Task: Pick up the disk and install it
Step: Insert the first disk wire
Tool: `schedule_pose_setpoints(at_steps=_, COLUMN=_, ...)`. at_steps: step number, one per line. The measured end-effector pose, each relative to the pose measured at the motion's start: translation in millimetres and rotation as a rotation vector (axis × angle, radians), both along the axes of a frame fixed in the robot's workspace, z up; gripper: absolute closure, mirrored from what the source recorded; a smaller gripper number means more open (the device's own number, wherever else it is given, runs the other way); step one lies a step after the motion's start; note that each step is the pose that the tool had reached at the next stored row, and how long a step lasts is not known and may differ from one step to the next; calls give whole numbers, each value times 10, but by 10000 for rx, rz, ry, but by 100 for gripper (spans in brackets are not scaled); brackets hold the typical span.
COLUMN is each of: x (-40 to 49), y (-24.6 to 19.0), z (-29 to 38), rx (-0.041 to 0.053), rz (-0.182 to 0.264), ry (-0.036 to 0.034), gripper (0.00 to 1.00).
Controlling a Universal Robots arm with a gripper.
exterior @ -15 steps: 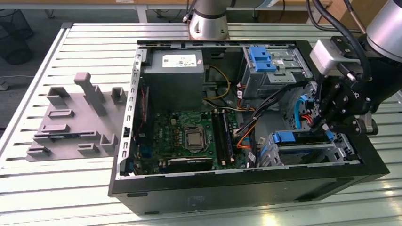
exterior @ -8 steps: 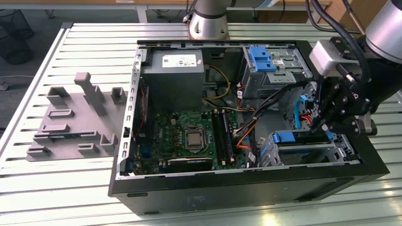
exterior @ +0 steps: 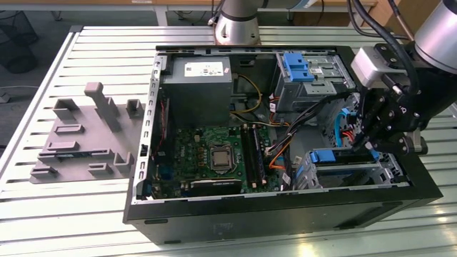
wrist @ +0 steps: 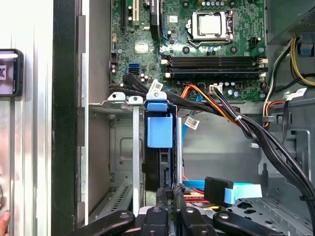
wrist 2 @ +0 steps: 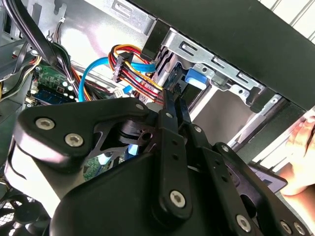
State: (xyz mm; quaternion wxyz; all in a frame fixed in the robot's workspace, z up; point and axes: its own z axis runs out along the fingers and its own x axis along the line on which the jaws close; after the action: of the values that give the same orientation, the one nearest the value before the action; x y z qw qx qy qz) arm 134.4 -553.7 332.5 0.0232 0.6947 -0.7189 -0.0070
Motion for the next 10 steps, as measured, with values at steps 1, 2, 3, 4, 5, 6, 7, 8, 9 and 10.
schedule_pose_setpoints(at_steps=1, x=0, y=0, z=-2, rx=0, rz=-1, ry=4, gripper=84)
schedule_pose_setpoints(at_steps=2, x=0, y=0, z=-5, rx=1, rz=-2, ry=7, gripper=84)
schedule_pose_setpoints(at_steps=3, x=2, y=0, z=-11, rx=7, rz=-4, ry=11, gripper=84)
schedule_pose_setpoints(at_steps=4, x=3, y=0, z=-14, rx=8, rz=-6, ry=14, gripper=84)
schedule_pose_setpoints(at_steps=5, x=4, y=0, z=-17, rx=9, rz=-7, ry=18, gripper=84)
schedule_pose_setpoints(at_steps=6, x=6, y=0, z=-22, rx=12, rz=-8, ry=20, gripper=84)
schedule_pose_setpoints(at_steps=7, x=7, y=0, z=-28, rx=19, rz=-10, ry=23, gripper=84)
schedule_pose_setpoints(at_steps=8, x=8, y=0, z=-33, rx=23, rz=-11, ry=25, gripper=84)
schedule_pose_setpoints(at_steps=9, x=11, y=0, z=-35, rx=22, rz=-12, ry=26, gripper=84)
schedule_pose_setpoints(at_steps=10, x=11, y=0, z=-35, rx=23, rz=-13, ry=26, gripper=84)
